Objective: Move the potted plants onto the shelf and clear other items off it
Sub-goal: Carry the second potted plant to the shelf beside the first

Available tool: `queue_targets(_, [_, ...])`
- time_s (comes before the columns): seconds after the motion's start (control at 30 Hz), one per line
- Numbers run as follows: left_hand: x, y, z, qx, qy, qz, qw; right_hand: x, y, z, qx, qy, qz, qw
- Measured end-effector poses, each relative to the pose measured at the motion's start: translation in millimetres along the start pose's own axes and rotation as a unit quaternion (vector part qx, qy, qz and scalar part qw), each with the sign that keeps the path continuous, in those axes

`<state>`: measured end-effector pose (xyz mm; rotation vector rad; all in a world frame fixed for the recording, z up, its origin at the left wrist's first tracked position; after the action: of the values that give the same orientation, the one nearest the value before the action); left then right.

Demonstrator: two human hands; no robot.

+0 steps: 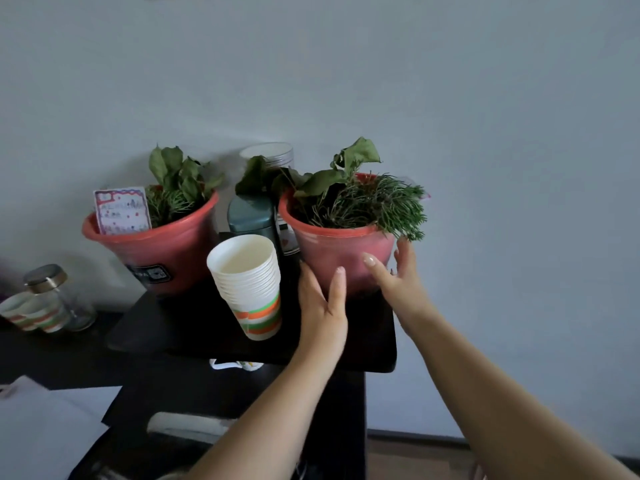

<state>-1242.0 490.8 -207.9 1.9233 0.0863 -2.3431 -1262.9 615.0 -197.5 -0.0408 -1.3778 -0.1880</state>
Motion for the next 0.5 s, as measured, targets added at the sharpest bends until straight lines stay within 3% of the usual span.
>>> queue_targets(0.17, [2.3,-6.1,5.8,0.003,0.017,0.011,1.0,1.4,-2.2,6.9,0.03,0.013,-0.02,0.999])
queue_targets(0.5, [-1.8,10.2,0.7,-0.043,0.016,0.039,0.998,-7.2,-6.5,-17.8,-0.049,0.05,-0.023,0.997])
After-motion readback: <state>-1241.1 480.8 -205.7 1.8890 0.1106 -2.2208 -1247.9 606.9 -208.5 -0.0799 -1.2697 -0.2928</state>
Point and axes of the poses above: each hand's wrist, its own z-axis towards the middle knuckle, its own y-axis out of the back of the hand, x = y × z, the point moved 5 cm from there along z, towards the middle knuckle, and after that the axes turned 11 degrees about -z, right-handed, at the moved point
